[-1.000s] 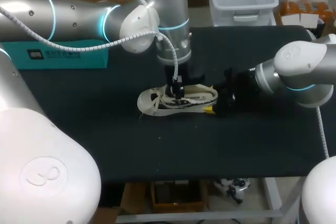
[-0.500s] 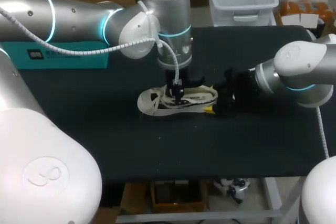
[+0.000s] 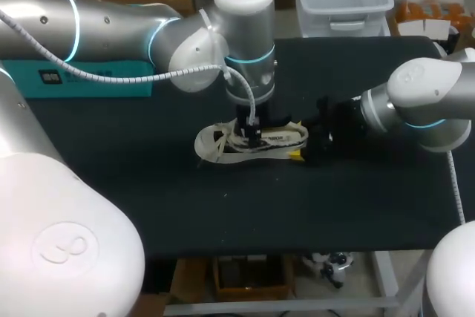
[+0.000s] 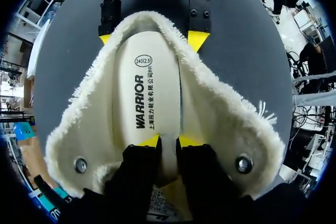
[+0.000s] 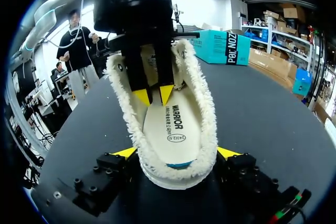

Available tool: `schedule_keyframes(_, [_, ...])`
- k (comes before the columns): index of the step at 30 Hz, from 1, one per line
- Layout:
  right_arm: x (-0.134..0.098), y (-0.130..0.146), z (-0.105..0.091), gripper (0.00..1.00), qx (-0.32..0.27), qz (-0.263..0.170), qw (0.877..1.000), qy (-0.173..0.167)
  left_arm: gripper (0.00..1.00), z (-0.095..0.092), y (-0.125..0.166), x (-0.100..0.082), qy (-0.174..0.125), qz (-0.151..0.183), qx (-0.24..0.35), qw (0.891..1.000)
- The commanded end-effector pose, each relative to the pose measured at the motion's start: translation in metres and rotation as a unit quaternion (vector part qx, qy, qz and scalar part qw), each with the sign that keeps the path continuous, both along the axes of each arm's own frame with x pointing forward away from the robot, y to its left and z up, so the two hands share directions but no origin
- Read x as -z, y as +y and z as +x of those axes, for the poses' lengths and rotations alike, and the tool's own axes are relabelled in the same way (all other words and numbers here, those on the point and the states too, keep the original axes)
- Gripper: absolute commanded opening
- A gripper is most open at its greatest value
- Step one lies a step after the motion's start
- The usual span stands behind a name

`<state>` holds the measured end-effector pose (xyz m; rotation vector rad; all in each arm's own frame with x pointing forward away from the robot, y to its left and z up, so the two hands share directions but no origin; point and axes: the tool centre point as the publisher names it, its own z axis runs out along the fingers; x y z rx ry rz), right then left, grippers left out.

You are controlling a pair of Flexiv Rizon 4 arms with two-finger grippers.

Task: Open the shoe tongue, take the insole out of the shoe, put the insole back into the shoe, and pack the shoe into the shoebox

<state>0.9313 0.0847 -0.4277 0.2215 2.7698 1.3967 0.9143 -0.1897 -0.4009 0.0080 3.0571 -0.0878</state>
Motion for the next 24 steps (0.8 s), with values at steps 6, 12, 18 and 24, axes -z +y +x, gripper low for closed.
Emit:
schedule_keyframes(6, [0.002,-0.001,0.001,0.0,0.0,0.001,1.0,0.0,0.23,0.014,-0.006,0.051,-0.052,0.005,-0.009,0.999])
schedule_keyframes(12, [0.002,-0.001,0.001,0.0,0.0,0.001,1.0,0.0,0.21,0.027,-0.007,0.048,-0.075,0.002,-0.017,0.997])
schedule_keyframes(18, [0.002,-0.001,0.001,0.0,0.0,0.001,1.0,0.0,0.0,0.039,-0.008,0.044,-0.093,0.001,-0.022,0.995])
schedule_keyframes(24, [0.002,-0.001,0.001,0.0,0.0,0.001,1.0,0.0,0.0,0.044,-0.006,0.032,-0.102,-0.005,-0.025,0.994])
